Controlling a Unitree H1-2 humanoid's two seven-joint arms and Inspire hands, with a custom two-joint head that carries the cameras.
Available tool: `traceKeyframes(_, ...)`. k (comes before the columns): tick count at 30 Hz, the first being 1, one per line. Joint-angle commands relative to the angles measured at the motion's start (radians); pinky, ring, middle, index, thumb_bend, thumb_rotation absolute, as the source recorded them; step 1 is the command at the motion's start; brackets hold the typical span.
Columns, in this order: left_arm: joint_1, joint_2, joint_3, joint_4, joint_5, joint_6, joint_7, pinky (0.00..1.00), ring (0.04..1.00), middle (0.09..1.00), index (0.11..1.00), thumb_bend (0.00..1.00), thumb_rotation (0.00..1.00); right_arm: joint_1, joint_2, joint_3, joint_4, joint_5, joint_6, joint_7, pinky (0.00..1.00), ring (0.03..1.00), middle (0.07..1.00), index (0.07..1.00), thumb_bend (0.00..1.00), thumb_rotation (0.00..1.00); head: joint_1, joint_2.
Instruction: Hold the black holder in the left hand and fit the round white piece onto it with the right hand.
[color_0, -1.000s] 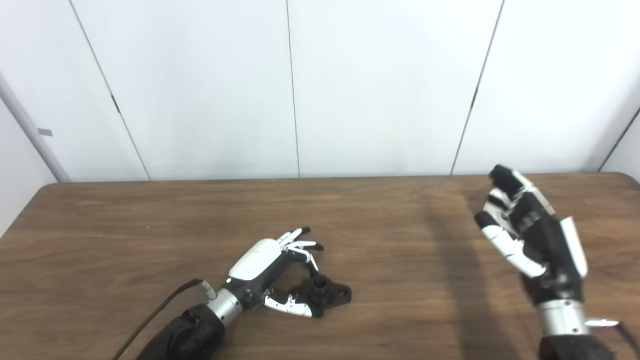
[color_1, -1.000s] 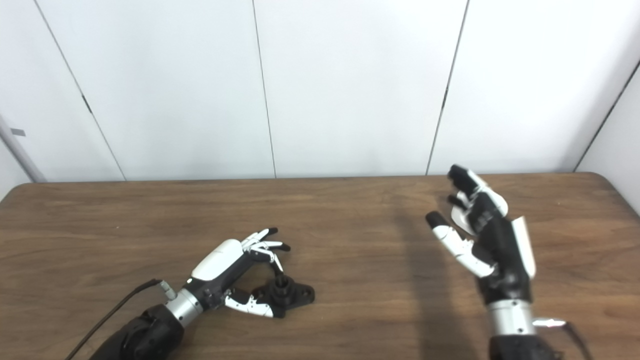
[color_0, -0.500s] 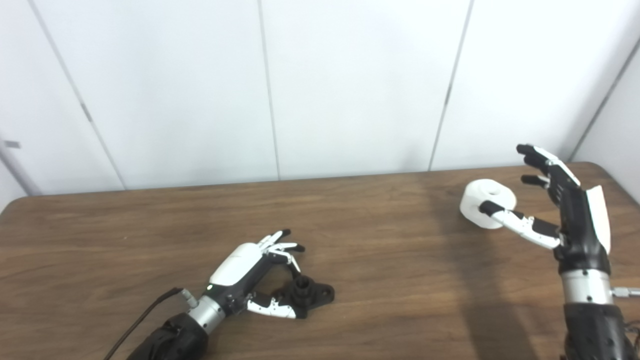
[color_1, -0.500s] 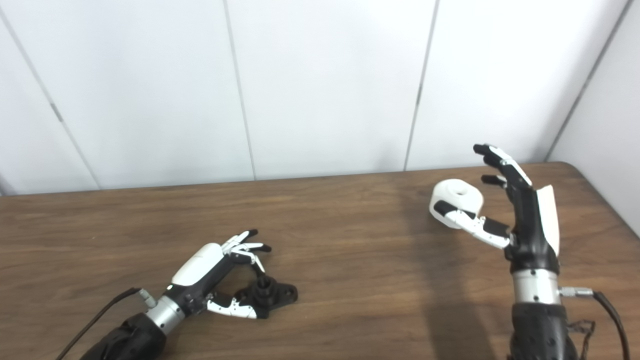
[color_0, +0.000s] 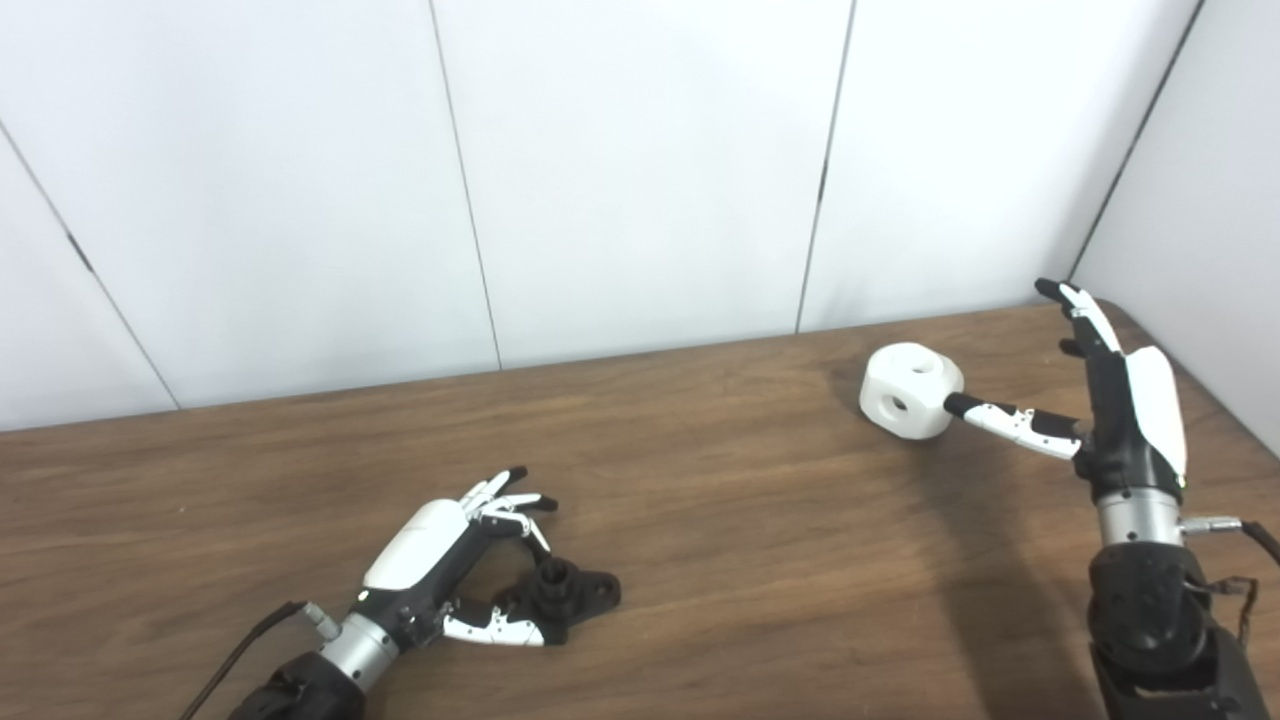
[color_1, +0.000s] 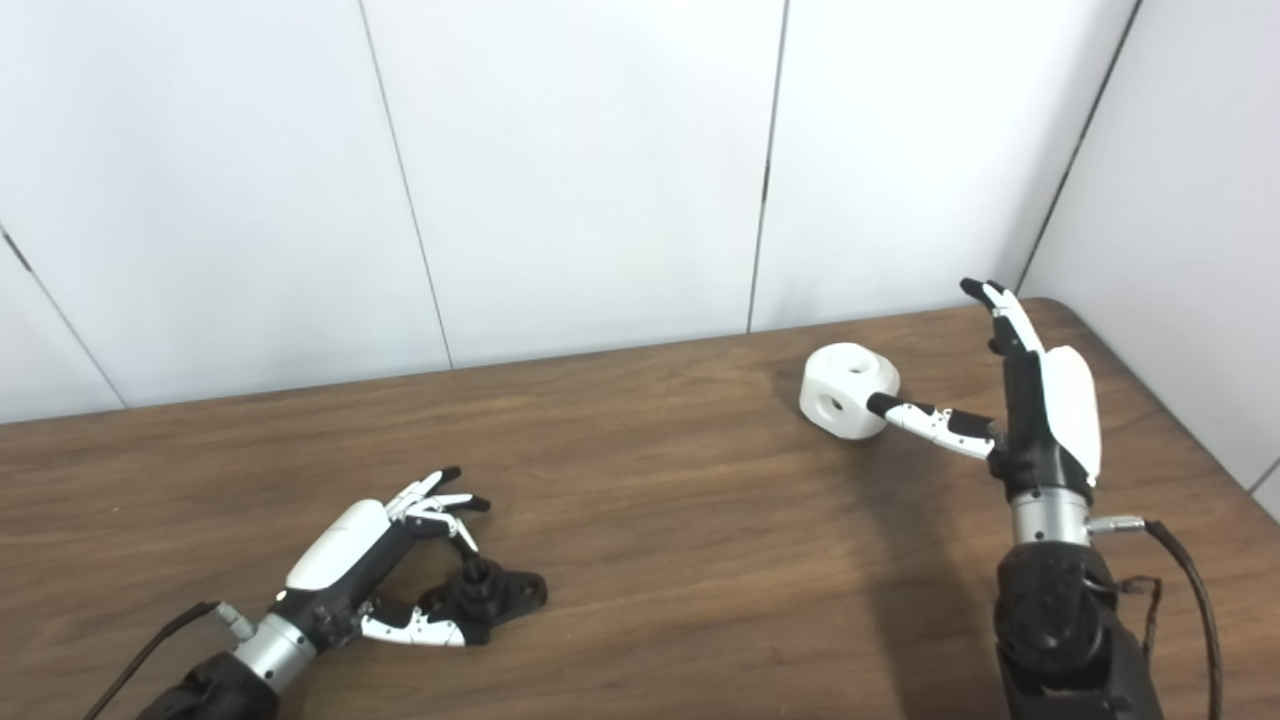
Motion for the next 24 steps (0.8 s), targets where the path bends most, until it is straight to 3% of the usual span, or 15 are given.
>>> traceKeyframes(1, 0.004, 0.030, 0.006, 0.027, 0.011, 0.020, -0.014, 1.00, 1.000, 0.846, 0.483, 0.52, 0.05, -0.052, -0.038, 0.000, -0.011, -0.002, 0.017, 0.002, 0.73, 0.881, 0.923, 0.891, 0.81, 0.39, -0.005, 0.000)
traceKeyframes(8, -0.001, 0.033, 0.016, 0.039, -0.002, 0.006, -0.023, 1.00, 1.000, 0.845, 0.483, 0.52, 0.05, -0.091, -0.043, 0.024, 0.047, 0.013, 0.050, 0.010, 0.75, 0.890, 0.922, 0.880, 0.83, 0.44, -0.043, -0.007)
traceKeyframes(10, -0.002, 0.035, 0.018, 0.043, -0.006, -0.002, -0.024, 1.00, 1.000, 0.843, 0.483, 0.52, 0.05, -0.103, -0.038, 0.030, 0.059, 0.018, 0.079, 0.016, 0.66, 0.858, 0.932, 0.883, 0.84, 0.45, -0.051, -0.010)
traceKeyframes(13, -0.004, 0.038, 0.018, 0.048, -0.001, -0.008, -0.021, 1.00, 1.000, 0.844, 0.483, 0.52, 0.05, -0.118, -0.034, 0.044, 0.075, 0.017, 0.105, 0.012, 0.68, 0.875, 0.940, 0.879, 0.87, 0.46, -0.059, -0.012)
traceKeyframes(18, -0.005, 0.041, 0.021, 0.050, -0.001, -0.013, -0.021, 1.00, 1.000, 0.841, 0.483, 0.52, 0.05, -0.132, -0.024, 0.065, 0.093, 0.023, 0.130, 0.010, 0.56, 0.795, 0.940, 0.876, 0.88, 0.45, -0.069, -0.013)
traceKeyframes(24, -0.005, 0.043, 0.022, 0.046, -0.003, -0.007, -0.032, 1.00, 1.000, 0.840, 0.483, 0.52, 0.05, -0.149, -0.030, 0.104, 0.127, -0.002, 0.162, 0.007, 0.67, 0.871, 0.949, 0.867, 0.90, 0.48, -0.081, -0.016)
